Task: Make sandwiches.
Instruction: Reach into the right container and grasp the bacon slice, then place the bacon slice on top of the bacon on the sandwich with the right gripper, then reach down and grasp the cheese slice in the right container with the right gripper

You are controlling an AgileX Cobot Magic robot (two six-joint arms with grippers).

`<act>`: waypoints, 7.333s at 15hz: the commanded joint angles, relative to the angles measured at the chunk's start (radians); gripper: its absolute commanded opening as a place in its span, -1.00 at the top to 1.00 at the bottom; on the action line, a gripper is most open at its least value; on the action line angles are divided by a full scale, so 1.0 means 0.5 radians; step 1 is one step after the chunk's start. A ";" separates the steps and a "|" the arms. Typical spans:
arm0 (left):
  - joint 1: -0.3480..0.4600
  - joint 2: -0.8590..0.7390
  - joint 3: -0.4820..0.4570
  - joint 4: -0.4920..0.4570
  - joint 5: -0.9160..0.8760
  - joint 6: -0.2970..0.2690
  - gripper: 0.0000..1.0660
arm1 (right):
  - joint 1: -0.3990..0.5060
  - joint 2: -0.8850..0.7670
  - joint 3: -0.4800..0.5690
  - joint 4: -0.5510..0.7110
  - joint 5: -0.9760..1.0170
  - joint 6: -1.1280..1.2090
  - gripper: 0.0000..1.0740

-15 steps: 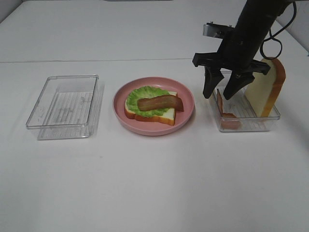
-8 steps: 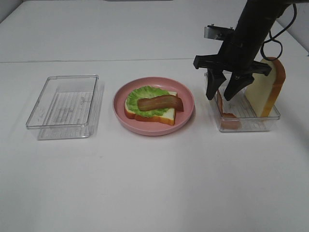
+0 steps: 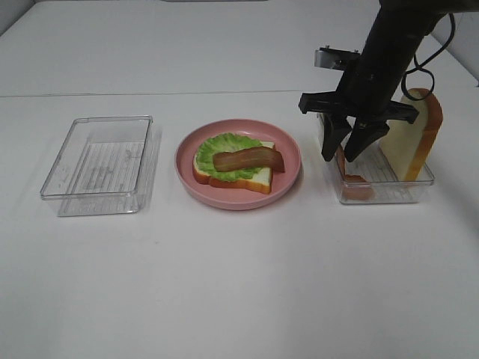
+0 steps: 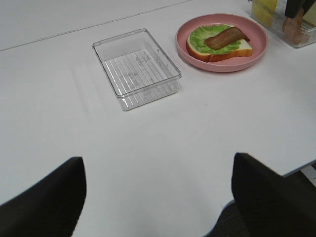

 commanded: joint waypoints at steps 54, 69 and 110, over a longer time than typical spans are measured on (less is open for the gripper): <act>-0.004 -0.042 0.006 -0.006 -0.026 0.004 -0.45 | 0.318 0.024 -0.014 0.650 -0.684 -0.174 1.00; -0.004 -0.042 0.006 -0.006 -0.026 0.004 -0.45 | 0.318 -0.144 -0.016 0.348 -0.658 -0.136 -0.31; -0.004 -0.042 0.006 -0.006 -0.026 0.004 -0.45 | 0.080 0.388 -0.708 -0.452 -0.098 0.306 0.15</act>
